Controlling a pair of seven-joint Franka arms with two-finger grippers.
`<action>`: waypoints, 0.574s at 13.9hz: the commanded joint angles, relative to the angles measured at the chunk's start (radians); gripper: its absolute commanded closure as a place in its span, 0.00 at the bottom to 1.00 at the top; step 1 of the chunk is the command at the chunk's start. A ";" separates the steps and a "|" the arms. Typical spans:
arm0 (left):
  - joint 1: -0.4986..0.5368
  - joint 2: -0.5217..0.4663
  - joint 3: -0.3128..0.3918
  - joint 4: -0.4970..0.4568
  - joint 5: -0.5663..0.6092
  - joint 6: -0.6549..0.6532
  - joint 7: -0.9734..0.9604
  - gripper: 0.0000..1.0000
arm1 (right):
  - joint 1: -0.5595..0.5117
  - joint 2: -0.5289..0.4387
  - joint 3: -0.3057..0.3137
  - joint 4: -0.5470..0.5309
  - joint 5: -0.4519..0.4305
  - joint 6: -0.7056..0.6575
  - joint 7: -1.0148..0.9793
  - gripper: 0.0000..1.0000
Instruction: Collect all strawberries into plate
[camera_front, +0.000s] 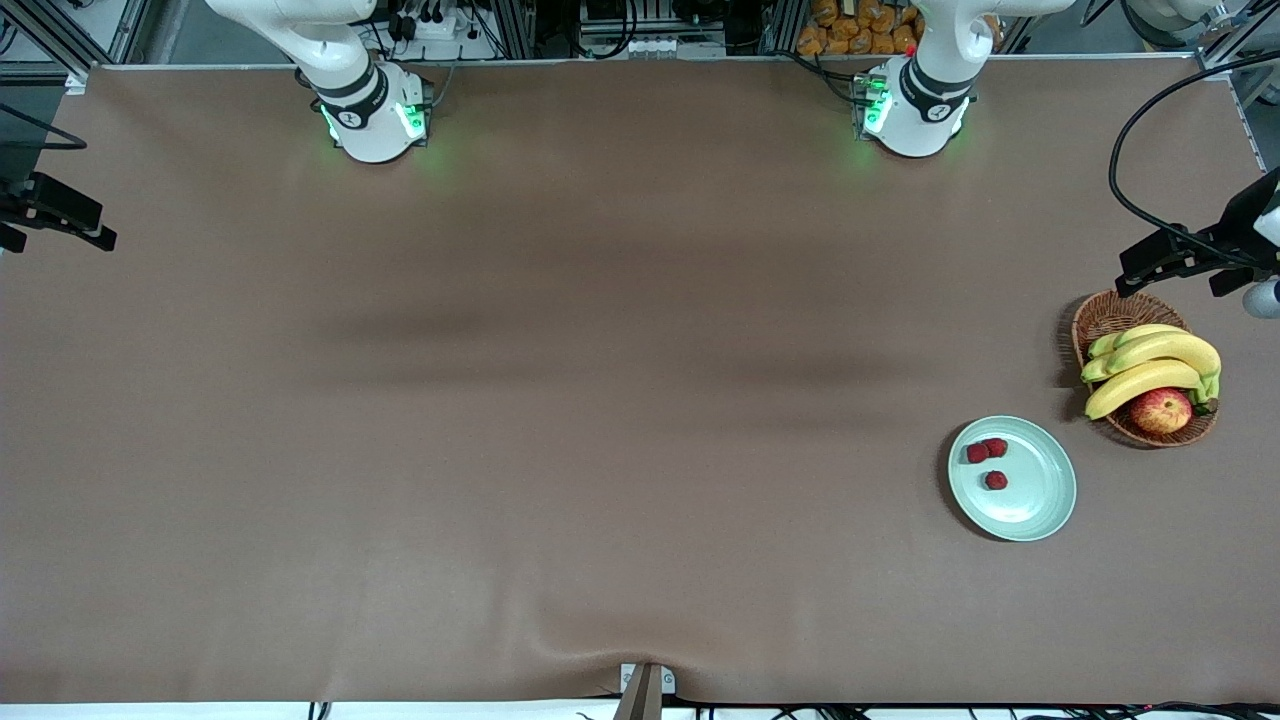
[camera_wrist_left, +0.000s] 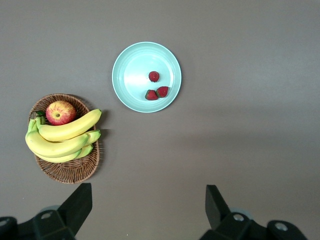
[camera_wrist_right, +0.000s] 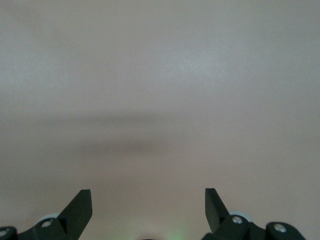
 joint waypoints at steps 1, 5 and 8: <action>0.018 0.002 -0.016 0.006 -0.015 0.002 -0.007 0.00 | -0.008 0.006 0.010 0.016 -0.012 -0.015 0.014 0.00; 0.018 0.005 -0.017 0.007 -0.018 0.002 -0.015 0.00 | -0.008 0.006 0.010 0.016 -0.012 -0.015 0.014 0.00; 0.018 0.006 -0.017 0.009 -0.018 0.002 -0.015 0.00 | -0.008 0.006 0.010 0.016 -0.010 -0.015 0.014 0.00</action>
